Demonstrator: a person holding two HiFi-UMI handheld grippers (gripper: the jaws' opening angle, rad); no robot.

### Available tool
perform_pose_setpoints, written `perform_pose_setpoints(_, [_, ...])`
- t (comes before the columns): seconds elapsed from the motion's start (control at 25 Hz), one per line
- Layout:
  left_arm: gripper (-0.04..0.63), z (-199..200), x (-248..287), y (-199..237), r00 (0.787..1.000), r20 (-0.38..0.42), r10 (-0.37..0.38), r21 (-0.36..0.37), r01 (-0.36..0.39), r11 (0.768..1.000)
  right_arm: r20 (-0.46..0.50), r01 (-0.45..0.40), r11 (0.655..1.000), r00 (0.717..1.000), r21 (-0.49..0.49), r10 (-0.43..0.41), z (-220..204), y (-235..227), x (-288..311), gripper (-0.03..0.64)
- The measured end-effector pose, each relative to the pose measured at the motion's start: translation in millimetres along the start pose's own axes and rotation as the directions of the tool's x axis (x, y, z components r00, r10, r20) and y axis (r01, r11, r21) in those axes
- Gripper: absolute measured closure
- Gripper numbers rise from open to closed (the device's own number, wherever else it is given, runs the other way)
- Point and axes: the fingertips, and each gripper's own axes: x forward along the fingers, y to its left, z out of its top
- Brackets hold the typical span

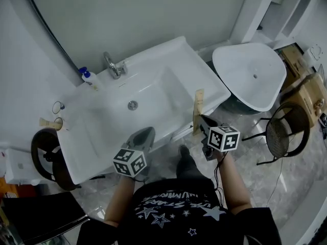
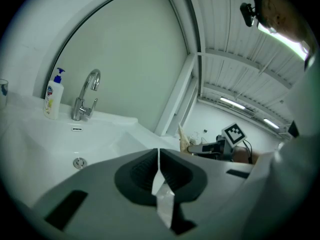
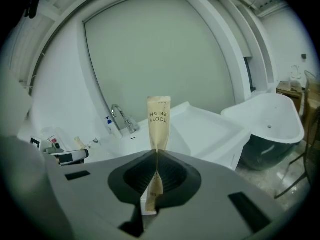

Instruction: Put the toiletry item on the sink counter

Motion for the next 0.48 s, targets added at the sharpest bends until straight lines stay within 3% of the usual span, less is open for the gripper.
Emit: perform_pose_setpoints(0.48, [0.571, 39, 74, 20, 0.994, 0.022, 0.103, -0.044, -0.102, 0.994, -0.077, -0.024, 0.998, 0.997, -0.066, 0.019, 68, -68, 75, 0.597])
